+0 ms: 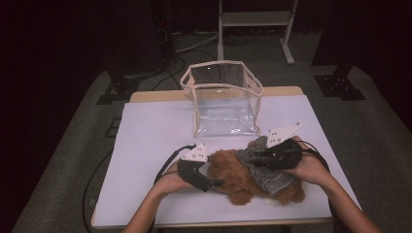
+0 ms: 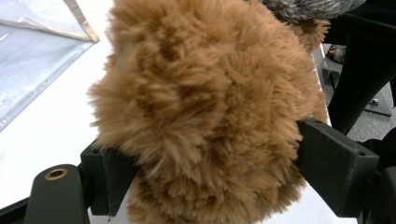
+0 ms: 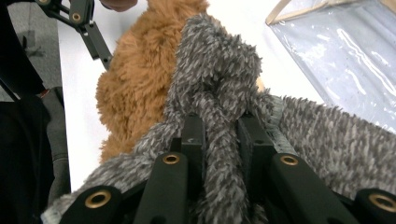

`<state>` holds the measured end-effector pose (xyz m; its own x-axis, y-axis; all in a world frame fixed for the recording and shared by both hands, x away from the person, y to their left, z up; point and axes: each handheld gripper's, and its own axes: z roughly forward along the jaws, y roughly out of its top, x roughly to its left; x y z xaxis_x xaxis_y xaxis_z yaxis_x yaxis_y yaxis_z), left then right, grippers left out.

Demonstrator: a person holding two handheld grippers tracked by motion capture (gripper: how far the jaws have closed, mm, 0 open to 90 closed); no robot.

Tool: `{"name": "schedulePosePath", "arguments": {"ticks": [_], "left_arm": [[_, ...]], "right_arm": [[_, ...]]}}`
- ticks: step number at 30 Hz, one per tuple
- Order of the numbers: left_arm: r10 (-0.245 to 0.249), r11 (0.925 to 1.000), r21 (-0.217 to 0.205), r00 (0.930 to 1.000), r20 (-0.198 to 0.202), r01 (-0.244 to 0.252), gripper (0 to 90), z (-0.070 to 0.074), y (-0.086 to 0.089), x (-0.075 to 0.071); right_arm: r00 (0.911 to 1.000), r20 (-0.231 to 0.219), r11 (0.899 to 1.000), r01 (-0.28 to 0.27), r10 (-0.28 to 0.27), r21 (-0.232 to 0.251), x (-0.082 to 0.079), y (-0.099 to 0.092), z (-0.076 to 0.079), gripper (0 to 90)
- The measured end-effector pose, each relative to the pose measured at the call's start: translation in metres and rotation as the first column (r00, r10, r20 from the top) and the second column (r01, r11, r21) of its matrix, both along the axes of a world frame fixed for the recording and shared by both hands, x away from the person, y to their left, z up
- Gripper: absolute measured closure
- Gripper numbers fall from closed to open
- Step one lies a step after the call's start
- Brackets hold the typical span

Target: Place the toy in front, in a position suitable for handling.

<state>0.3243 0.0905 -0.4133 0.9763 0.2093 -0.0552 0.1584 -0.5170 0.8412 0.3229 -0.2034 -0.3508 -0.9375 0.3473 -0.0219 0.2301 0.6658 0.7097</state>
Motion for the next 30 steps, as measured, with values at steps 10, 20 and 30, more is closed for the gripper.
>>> {"name": "schedulePosePath", "arguments": {"ticks": [10, 20, 30], "left_arm": [[0.030, 0.9995, -0.002, 0.9995, -0.001, -0.030, 9.5, -0.009, 0.002, -0.002], [0.048, 0.9988, -0.007, 0.9966, -0.067, -0.049, 0.7, -0.025, -0.015, 0.009], [0.054, 0.9950, -0.079, 0.9950, -0.084, -0.061, 29.5, -0.016, -0.016, 0.009]], "right_arm": [[0.9988, 0.028, 0.999, 0.040, -0.040, -0.016, -0.003, -0.016, -0.003, 74.5], [0.9980, -0.027, 0.998, 0.058, -0.057, 0.028, -0.002, -0.032, -0.013, 74.9], [0.9980, -0.047, 0.998, 0.043, -0.041, 0.037, 0.001, -0.017, -0.015, 75.0]]}}
